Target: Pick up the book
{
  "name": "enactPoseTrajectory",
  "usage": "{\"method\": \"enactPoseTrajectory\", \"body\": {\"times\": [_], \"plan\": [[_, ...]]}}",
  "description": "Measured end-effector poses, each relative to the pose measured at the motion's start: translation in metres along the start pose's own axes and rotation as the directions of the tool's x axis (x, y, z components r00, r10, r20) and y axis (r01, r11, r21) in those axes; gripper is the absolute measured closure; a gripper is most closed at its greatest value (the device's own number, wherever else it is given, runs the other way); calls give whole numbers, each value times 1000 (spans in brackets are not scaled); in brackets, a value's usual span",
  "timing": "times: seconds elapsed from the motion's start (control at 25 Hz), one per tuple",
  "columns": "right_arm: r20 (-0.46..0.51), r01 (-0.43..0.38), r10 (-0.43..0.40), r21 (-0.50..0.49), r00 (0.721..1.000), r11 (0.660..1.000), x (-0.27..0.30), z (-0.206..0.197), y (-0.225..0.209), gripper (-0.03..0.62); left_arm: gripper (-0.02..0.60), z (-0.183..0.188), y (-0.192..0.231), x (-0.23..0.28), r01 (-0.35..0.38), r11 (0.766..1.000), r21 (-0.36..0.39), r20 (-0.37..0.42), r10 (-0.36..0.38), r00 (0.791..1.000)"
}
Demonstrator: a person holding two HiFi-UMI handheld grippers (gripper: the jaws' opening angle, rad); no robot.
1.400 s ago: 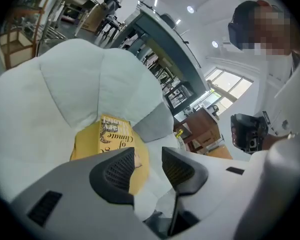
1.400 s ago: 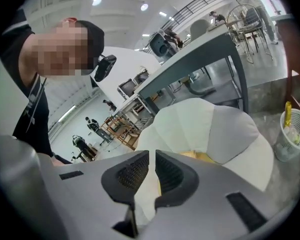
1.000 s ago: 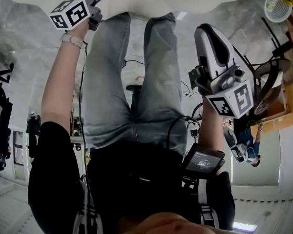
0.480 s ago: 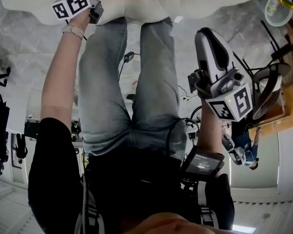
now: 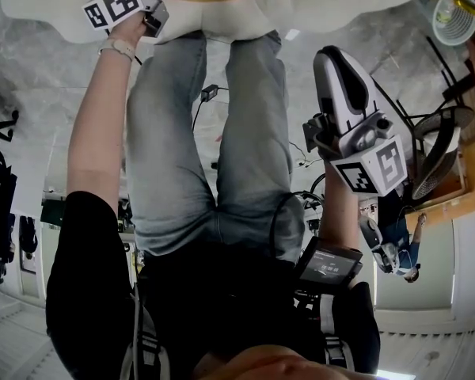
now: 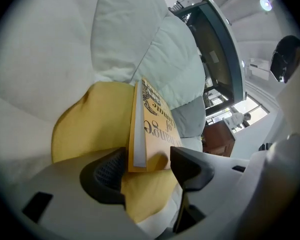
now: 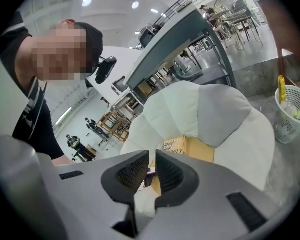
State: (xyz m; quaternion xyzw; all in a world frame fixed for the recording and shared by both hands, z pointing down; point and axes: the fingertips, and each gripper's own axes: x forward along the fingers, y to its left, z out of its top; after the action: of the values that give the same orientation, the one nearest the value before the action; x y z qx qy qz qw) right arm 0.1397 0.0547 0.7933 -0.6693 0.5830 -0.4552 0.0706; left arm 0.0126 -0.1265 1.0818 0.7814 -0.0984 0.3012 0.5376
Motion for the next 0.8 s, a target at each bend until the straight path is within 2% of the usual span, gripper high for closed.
{"method": "enactPoseTrajectory", "body": {"times": [0.32,0.44,0.52,0.64,0.8], "plan": [[-27,-18,19,24,999,1000,-4,-3,6,545,316,6,-13,-2,-7,993,-120,56,14,998],[-25,-25,25,25,999,999,-5,1,8,545,318,10,-29,-1,72,979,-188,85,-57,995],[-27,-28,29,12,999,1000,-3,6,10,545,318,10,-44,2,111,976,-186,75,-99,992],[-25,-27,28,16,999,999,-5,8,7,545,318,8,-56,8,119,977,-177,62,-109,992],[-14,-33,34,63,999,997,-23,5,-1,545,325,4,-73,11,155,960,-234,95,-136,986]]}}
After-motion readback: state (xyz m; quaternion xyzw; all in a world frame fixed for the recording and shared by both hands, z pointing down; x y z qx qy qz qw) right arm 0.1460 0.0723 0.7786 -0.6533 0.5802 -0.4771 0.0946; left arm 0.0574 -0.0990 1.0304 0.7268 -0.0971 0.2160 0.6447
